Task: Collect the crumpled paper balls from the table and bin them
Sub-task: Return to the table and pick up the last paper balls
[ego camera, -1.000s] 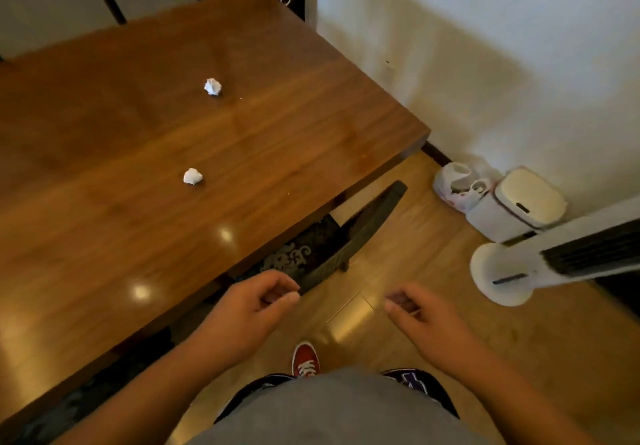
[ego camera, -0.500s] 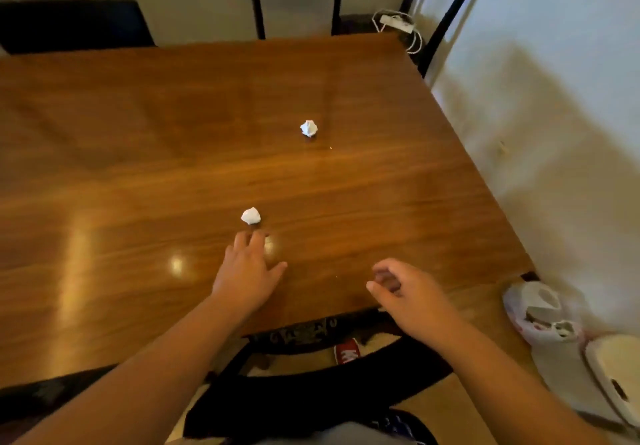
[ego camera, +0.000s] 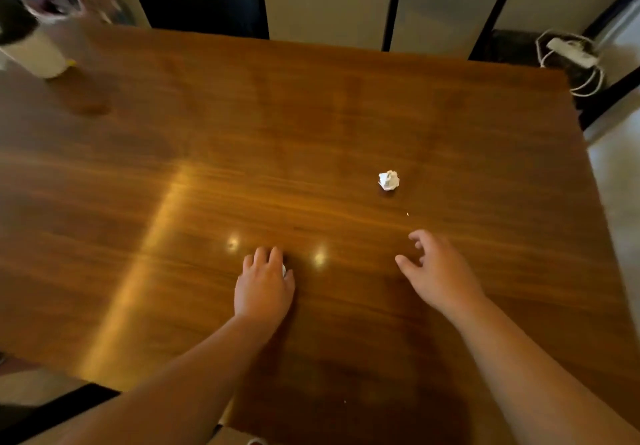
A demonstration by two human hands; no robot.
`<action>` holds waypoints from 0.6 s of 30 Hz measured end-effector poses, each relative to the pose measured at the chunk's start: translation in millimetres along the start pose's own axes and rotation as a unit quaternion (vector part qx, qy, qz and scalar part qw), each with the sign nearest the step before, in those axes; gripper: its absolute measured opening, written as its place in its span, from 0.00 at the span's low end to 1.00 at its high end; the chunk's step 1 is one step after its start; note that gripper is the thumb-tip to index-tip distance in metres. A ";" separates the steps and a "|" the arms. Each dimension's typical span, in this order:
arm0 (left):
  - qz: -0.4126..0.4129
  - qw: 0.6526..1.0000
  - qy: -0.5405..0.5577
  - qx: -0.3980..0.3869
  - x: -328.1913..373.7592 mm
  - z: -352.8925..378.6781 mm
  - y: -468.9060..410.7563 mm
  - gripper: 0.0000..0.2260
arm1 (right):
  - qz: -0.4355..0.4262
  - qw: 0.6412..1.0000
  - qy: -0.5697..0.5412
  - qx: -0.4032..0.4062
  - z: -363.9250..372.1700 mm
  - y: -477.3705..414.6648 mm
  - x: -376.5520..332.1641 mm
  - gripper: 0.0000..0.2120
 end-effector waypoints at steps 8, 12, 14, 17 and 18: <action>0.072 0.995 0.012 0.064 5.2 12.4 -8.5 0.11 | -0.023 0.996 0.038 0.083 -10.6 -91.6 -27.0 0.31; 0.108 0.990 0.064 0.070 7.3 20.8 -17.1 0.10 | -0.024 0.993 0.049 0.103 -10.7 -113.6 -35.2 0.34; 0.113 0.988 0.076 0.079 10.3 24.2 -20.6 0.10 | -0.023 0.992 0.061 0.105 -9.0 -120.4 -38.8 0.35; 0.121 0.984 0.085 0.098 10.8 28.0 -21.3 0.09 | -0.034 0.990 0.079 0.112 -5.2 -127.4 -44.6 0.35; 0.122 0.983 0.086 0.103 9.6 28.9 -21.7 0.09 | -0.041 0.989 0.082 0.115 -3.9 -129.7 -47.1 0.34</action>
Point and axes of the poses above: each hand's wrist, its own y-axis away from the middle knuckle, its own z-axis out of the palm, x = y × z, the point moved 4 cm from there along -y, towards the middle knuckle, and after that the axes turned 9 degrees about y, right-handed, at the moved point
